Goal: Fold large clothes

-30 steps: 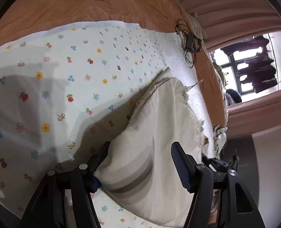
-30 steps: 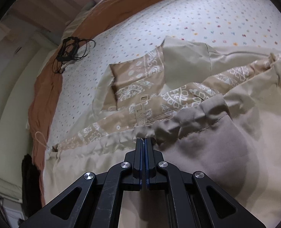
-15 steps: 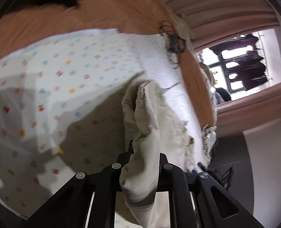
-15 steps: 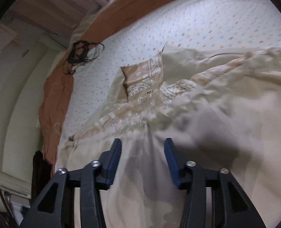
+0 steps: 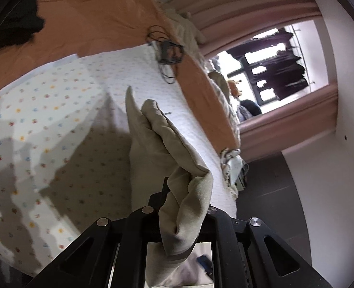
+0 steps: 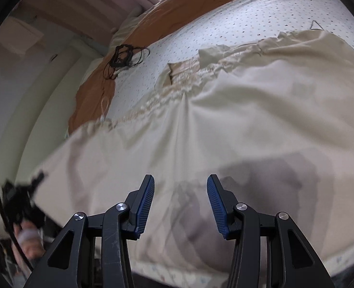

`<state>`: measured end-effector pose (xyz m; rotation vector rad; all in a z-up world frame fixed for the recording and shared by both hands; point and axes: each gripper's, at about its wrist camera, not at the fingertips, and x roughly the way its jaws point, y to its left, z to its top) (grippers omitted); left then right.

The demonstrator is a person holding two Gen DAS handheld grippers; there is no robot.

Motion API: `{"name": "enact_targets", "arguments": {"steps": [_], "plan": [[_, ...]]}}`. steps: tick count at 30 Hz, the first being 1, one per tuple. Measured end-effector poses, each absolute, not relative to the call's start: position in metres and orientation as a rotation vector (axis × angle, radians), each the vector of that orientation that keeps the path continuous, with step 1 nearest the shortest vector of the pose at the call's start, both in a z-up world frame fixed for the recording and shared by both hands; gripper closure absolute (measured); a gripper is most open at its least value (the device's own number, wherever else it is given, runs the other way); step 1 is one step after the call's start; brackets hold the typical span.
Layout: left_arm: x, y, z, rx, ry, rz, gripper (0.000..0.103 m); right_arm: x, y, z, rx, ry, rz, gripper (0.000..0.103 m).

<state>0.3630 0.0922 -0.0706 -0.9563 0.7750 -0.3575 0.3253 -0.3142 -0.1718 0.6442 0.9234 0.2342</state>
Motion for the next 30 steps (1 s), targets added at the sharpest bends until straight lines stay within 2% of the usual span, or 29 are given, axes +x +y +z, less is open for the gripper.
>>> {"name": "enact_targets", "arguments": {"steps": [8,11,19,30], "plan": [[0.37,0.057,-0.025,-0.946,0.74,-0.458,0.093,0.287,-0.29,-0.184,0.592,0.988,0.261,0.057],[0.374,0.041,-0.011,-0.936,0.731,-0.5,0.093,0.288,-0.279,-0.197,0.587,1.034,0.264,0.066],[0.382,-0.017,0.011,-0.886,0.758,-0.593,0.093,0.299,-0.29,-0.229,0.728,1.1,0.287,0.067],[0.397,-0.113,0.026,-0.8,0.815,-0.71,0.093,0.272,-0.377,-0.191,0.804,0.92,0.234,0.067]]}}
